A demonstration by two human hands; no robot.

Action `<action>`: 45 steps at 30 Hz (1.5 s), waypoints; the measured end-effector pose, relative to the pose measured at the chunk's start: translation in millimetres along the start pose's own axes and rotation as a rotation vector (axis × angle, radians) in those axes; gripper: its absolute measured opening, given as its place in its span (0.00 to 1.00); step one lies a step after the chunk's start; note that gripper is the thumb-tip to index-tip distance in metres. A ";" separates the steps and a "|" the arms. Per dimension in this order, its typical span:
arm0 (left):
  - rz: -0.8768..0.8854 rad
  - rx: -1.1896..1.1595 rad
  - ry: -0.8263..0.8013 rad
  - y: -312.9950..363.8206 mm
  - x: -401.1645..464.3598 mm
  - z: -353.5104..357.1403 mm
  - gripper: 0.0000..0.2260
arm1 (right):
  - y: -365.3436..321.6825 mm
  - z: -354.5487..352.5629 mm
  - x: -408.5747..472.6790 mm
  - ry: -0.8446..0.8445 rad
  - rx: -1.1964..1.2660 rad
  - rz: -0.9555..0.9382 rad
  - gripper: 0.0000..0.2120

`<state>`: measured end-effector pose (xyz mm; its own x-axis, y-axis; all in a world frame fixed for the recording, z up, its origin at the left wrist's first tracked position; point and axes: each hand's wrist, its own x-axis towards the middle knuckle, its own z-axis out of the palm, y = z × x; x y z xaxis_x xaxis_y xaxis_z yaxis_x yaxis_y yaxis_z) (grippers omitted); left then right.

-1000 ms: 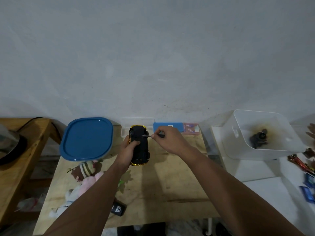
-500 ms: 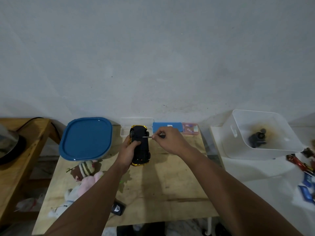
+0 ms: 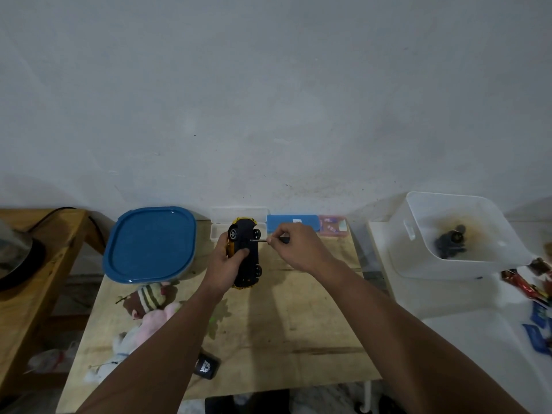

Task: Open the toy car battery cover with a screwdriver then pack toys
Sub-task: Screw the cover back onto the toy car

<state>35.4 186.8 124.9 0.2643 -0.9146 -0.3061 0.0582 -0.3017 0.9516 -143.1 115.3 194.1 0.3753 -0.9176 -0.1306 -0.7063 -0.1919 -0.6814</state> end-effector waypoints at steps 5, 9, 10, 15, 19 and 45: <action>0.055 0.057 0.023 -0.7 1.1 -0.4 0.19 | 2.5 1.5 -1.1 0.015 -0.017 -0.047 0.07; 0.088 0.102 0.033 -0.8 1.4 -0.9 0.20 | 8.6 7.8 -1.7 0.011 -0.045 -0.173 0.07; 0.092 0.106 0.034 -1.0 1.3 -1.2 0.20 | 10.5 9.2 -1.8 0.015 -0.053 -0.199 0.07; 0.113 0.115 0.036 3.8 1.2 -2.1 0.20 | 14.2 13.9 -6.9 0.066 -0.059 -0.257 0.06; 0.139 0.156 0.020 5.6 -0.3 -3.4 0.19 | 6.6 10.1 -0.3 0.047 0.064 -0.034 0.12; 0.108 0.193 -0.018 8.2 -9.4 -3.3 0.21 | -10.2 -5.9 11.9 -0.174 0.041 0.157 0.08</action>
<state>36.6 193.8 135.7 0.2415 -0.9486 -0.2045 -0.1549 -0.2457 0.9569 -135.0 104.3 203.8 0.3633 -0.8604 -0.3573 -0.7405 -0.0339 -0.6713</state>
